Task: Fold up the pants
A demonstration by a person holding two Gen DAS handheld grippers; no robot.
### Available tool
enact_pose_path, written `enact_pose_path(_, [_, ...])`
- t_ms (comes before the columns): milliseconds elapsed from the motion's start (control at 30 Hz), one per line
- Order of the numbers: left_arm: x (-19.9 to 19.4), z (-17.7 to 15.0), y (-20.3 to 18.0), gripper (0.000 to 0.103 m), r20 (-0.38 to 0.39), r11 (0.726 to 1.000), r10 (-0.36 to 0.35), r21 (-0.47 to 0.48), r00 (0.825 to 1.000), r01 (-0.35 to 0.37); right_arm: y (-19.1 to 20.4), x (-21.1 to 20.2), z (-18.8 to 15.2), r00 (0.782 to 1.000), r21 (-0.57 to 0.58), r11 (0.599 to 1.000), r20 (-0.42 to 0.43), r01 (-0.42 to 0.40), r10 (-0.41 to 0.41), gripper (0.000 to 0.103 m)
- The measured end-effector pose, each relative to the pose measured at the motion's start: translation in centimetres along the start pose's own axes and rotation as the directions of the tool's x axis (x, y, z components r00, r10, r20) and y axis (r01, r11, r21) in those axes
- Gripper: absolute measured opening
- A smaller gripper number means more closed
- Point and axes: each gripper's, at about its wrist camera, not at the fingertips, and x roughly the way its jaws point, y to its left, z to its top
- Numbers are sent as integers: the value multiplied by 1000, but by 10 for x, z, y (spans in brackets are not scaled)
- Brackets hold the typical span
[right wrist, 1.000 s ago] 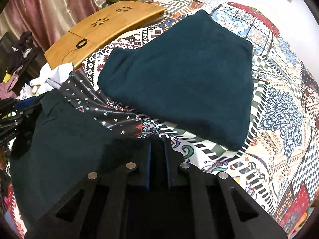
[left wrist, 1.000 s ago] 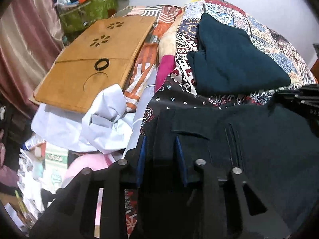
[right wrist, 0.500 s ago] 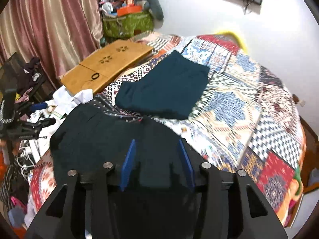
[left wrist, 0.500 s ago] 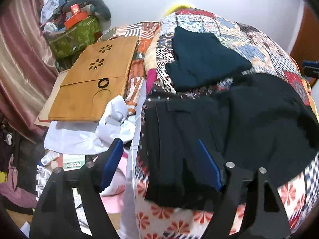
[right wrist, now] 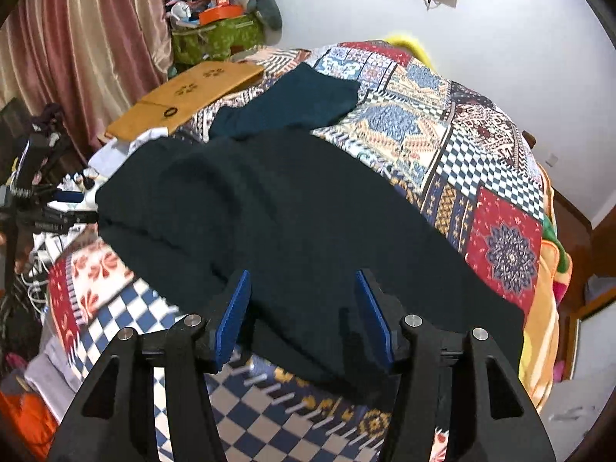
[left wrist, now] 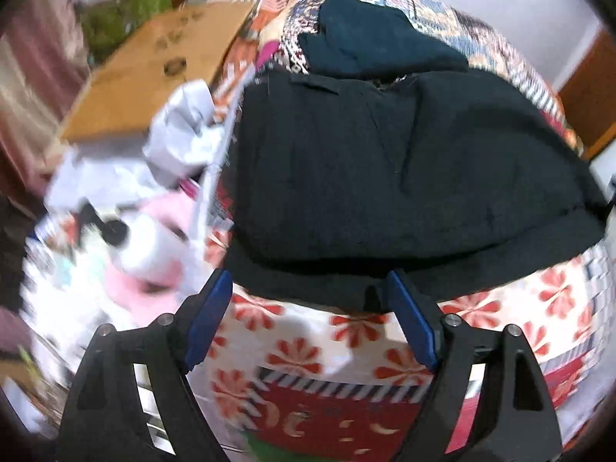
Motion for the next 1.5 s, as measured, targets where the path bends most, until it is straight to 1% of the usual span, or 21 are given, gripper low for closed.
enact_pose_path(67, [-2,-3,4,82,11,993,-84,-77,996,85,2,3,-6,1000,1,1000,-9,-9,9,52])
enact_pose_path(133, [-2,-5,8,82,21,975,-163,-153,986,164,6,11,-10,1000,-12,1000,-15,0,-1,52])
enact_pose_path(200, [0,-4,8,82,23,958,-207,-199,978,208,9,17,-14,1000,-26,1000,-22,6,-7,52])
enact_pose_path(367, [3,3,4,82,46,937,-242,-247,969,246,11,22,-17,1000,-34,999,-8,-3,2,52])
enact_pose_path(467, [11,12,5,82,43,915,-279,-290,959,279,8,26,-14,1000,-23,1000,-5,-15,15,51])
enact_pose_path(533, [22,18,9,82,31,896,-297,-335,954,290,7,28,-13,1000,-18,999,2,-27,27,43])
enact_pose_path(567, [27,21,10,82,37,888,-304,-350,952,297,7,29,-12,999,-16,999,4,-33,33,35])
enact_pose_path(600, [31,23,11,82,42,886,-302,-358,952,296,8,29,-11,999,-14,999,7,-39,39,25])
enact_pose_path(633, [34,25,10,78,40,888,-282,-367,958,277,10,29,-10,999,-14,999,17,-43,43,18])
enact_pose_path(667, [36,27,9,64,37,894,-256,-371,966,251,12,28,-9,999,-17,999,27,-41,42,10])
enact_pose_path(700, [38,29,8,55,30,902,-230,-369,973,225,14,26,-8,999,-20,999,40,-36,37,10])
enact_pose_path(733, [40,30,7,36,21,910,-209,-363,978,202,14,24,-8,998,-24,999,51,-35,36,9])
enact_pose_path(767, [40,31,7,24,22,911,-203,-363,979,197,15,21,-7,997,-26,999,62,-36,38,9])
enact_pose_path(867, [30,31,9,14,49,915,-171,-363,984,177,13,13,-5,996,-29,999,78,-33,35,7])
enact_pose_path(1033, [-11,31,13,14,126,934,-135,-315,983,169,9,5,-7,995,-10,997,71,-75,76,7])
enact_pose_path(1100, [-20,28,18,14,136,939,-122,-304,983,159,12,6,-10,994,-20,996,64,-82,83,7])
enact_pose_path(1233, [-6,21,22,14,82,949,-85,-298,993,106,22,15,-17,994,-32,994,30,-101,102,7])
enact_pose_path(1300, [11,15,23,15,33,944,-95,-314,995,101,25,19,-20,995,-34,995,8,-96,97,10])
enact_pose_path(1367, [29,8,24,21,-18,941,-114,-324,993,102,26,17,-23,996,-31,995,12,-93,94,11])
enact_pose_path(1433, [34,4,22,21,-20,943,-113,-316,993,101,23,13,-23,995,-19,995,-3,-102,102,14])
enact_pose_path(1500, [29,4,17,26,-16,956,-81,-285,997,73,15,7,-24,994,11,993,-4,-113,113,23])
